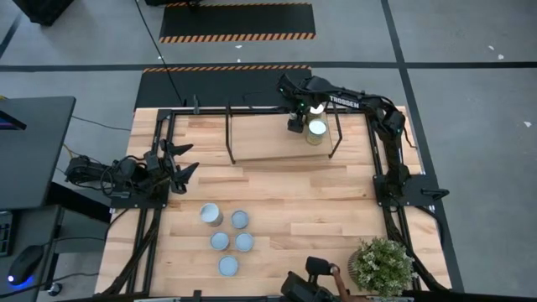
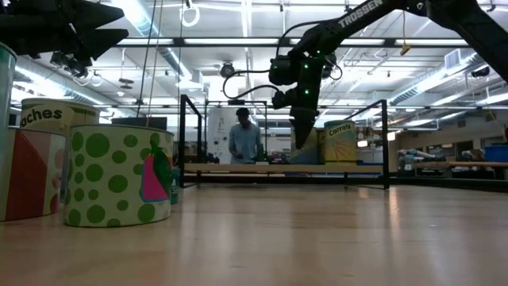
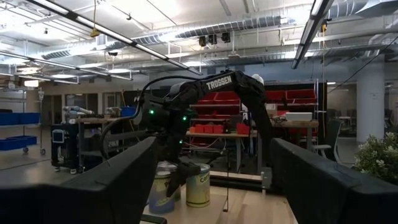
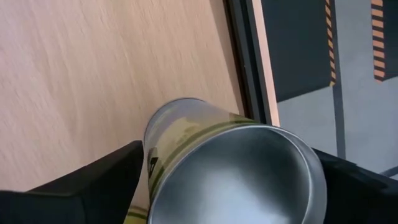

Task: Pick and place cans onto a shelf
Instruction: Put the canned peas on the shelf, then put the canned peaches on the shelf

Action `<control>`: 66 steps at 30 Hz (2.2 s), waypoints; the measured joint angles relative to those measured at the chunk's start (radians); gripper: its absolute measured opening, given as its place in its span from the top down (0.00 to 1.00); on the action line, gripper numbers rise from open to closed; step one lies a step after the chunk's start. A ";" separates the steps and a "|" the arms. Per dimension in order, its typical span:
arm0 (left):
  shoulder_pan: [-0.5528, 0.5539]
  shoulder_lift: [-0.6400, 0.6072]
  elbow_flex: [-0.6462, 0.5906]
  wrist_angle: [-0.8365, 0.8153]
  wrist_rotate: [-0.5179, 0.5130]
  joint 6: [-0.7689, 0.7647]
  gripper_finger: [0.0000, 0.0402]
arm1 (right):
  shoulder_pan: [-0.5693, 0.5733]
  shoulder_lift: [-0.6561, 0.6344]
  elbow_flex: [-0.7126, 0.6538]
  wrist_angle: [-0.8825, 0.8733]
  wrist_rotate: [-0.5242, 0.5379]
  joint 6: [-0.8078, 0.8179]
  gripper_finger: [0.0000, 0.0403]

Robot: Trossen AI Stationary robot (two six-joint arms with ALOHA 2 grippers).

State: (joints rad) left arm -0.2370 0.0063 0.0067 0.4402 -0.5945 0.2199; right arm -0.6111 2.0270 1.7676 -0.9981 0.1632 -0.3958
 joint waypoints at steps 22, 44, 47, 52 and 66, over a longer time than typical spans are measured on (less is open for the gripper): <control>0.000 0.000 0.000 -0.001 0.000 0.000 0.21 | 0.090 -0.002 0.147 -0.062 0.081 -0.024 0.01; 0.000 0.000 0.000 -0.001 0.000 0.000 0.21 | 0.103 0.001 0.057 -0.088 0.249 0.000 0.01; 0.000 0.000 0.000 -0.001 0.000 0.000 0.21 | 0.099 0.001 0.056 -0.086 0.273 0.000 0.01; 0.000 0.000 0.000 -0.001 0.000 0.000 0.21 | 0.098 0.001 0.056 -0.084 0.282 0.000 0.01; 0.000 0.000 0.000 -0.006 -0.009 0.001 0.21 | 0.256 0.002 0.191 -0.095 0.273 0.040 0.01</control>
State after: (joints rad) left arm -0.2368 0.0063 0.0067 0.4345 -0.6037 0.2206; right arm -0.3549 2.0285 1.9590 -1.0931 0.4362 -0.3558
